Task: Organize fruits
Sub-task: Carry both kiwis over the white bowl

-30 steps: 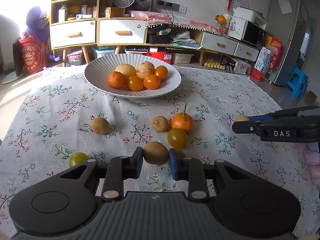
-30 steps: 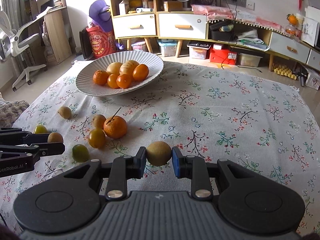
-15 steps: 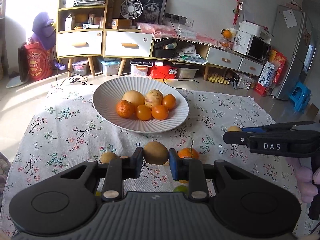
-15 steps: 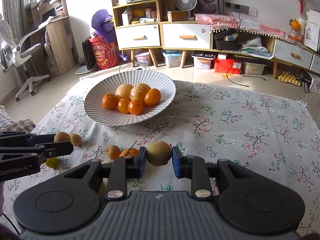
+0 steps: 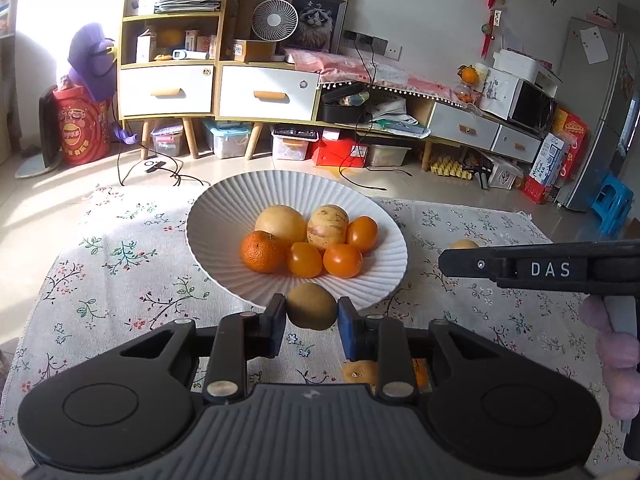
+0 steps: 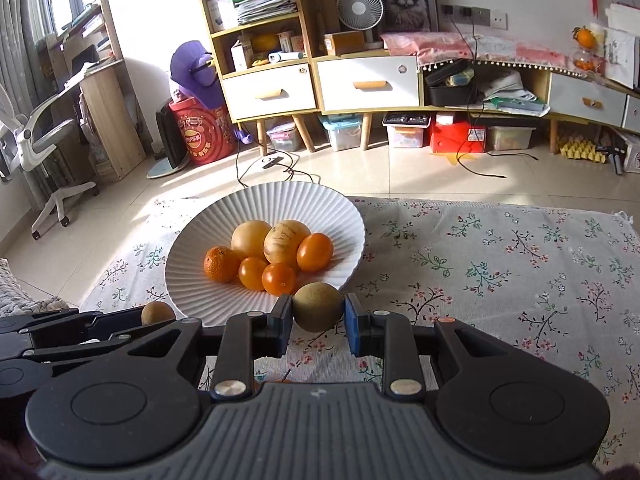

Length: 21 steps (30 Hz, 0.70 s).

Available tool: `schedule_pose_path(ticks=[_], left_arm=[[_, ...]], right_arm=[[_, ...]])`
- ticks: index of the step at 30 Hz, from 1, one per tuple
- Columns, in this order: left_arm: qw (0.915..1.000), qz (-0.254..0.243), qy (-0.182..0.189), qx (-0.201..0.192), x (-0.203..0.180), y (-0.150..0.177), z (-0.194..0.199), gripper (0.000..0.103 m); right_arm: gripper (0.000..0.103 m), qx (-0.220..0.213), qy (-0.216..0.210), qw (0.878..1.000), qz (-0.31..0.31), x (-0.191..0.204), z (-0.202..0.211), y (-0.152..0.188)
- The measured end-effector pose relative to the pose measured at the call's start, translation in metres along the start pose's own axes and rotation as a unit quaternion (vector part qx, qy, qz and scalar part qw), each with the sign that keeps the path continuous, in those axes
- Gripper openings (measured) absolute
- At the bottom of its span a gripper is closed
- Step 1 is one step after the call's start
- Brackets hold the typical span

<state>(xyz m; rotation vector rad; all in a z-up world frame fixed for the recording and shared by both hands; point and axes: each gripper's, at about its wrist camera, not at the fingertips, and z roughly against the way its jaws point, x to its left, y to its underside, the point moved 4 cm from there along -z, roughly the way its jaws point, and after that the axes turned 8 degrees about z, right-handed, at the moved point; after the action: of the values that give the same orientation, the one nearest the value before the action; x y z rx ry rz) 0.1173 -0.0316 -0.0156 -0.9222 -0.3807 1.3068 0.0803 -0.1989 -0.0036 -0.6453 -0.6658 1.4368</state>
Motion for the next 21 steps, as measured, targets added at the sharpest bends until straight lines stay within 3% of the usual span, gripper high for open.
schedule_pose_path(ticks=[7, 11, 21], left_arm=[[0.9999, -0.002, 0.0, 0.014, 0.006, -0.007, -0.02, 0.015], [0.9991, 0.02, 0.021, 0.031, 0.013, -0.011, -0.032, 0.015], [0.9985, -0.03, 0.017, 0.043, 0.008, -0.013, -0.05, 0.015]], right_arm=[[0.025, 0.014, -0.019, 1.0, -0.012, -0.001, -0.015, -0.004], [0.025, 0.012, -0.036, 0.999, -0.033, -0.005, -0.023, -0.01], [0.025, 0.028, -0.024, 0.999, 0.007, -0.003, -0.048, -0.012]])
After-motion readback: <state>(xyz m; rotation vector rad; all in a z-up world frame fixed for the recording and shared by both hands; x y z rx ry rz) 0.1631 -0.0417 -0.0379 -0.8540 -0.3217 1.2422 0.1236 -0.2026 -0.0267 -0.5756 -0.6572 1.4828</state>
